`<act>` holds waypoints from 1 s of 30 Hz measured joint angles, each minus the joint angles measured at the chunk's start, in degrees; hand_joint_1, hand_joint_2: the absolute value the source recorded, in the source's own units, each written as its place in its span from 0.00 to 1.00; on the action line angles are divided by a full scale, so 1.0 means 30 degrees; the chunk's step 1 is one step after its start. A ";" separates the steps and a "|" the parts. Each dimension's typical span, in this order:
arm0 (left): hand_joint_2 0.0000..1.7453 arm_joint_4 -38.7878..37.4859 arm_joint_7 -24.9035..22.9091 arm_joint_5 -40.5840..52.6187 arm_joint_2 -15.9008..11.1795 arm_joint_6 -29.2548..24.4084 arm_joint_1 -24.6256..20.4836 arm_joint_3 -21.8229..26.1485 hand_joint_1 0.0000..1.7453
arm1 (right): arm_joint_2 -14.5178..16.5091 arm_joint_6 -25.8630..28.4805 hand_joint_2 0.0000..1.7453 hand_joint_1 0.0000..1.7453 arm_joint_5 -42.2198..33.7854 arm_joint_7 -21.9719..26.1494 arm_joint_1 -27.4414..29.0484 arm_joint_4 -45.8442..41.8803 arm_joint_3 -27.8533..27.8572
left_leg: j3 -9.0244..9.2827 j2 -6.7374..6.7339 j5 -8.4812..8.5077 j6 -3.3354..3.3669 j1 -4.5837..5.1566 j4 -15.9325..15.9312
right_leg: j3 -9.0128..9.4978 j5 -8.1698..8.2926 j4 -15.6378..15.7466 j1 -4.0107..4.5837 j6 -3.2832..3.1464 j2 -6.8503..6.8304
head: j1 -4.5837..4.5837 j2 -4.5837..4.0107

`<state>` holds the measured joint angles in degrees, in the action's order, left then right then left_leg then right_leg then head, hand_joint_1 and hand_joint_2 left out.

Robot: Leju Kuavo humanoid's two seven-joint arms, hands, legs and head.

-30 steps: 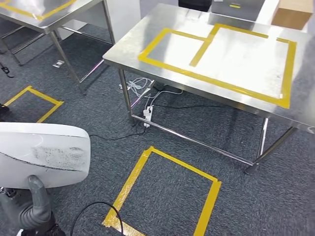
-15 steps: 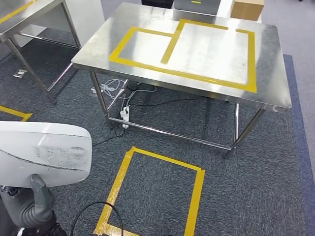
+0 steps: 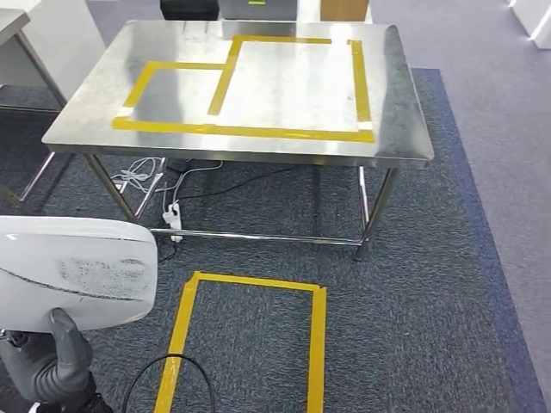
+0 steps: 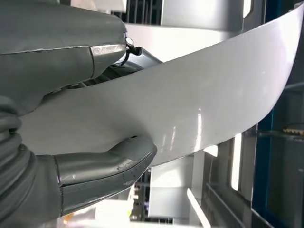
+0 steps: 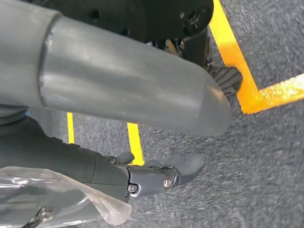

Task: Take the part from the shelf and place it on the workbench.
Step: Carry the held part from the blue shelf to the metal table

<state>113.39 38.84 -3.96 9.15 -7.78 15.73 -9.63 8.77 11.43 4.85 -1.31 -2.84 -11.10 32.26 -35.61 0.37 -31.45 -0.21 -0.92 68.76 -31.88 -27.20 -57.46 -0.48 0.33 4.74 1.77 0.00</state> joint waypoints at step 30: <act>1.00 -0.0036 0.0000 -0.0058 0.0035 -0.0328 -0.0376 0.0046 1.00 | -0.0040 0.0137 0.00 0.00 0.0525 0.0022 -0.0020 0.0018 -0.0013 | -0.0592 -0.0347 -0.0269 -0.0184 -0.0089 0.0803 | 0.0209 -0.0219 0.0087 -0.0176 0.0123 -0.1426 | 0.0173 0.0000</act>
<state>113.28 38.84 -4.13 9.26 -8.76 14.60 -9.49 8.65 11.84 6.43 -1.25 -2.90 -11.05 32.22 -37.39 -0.67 -32.25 -0.76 -1.19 71.17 -31.25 -27.86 -57.20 -1.01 0.70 0.47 2.29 0.00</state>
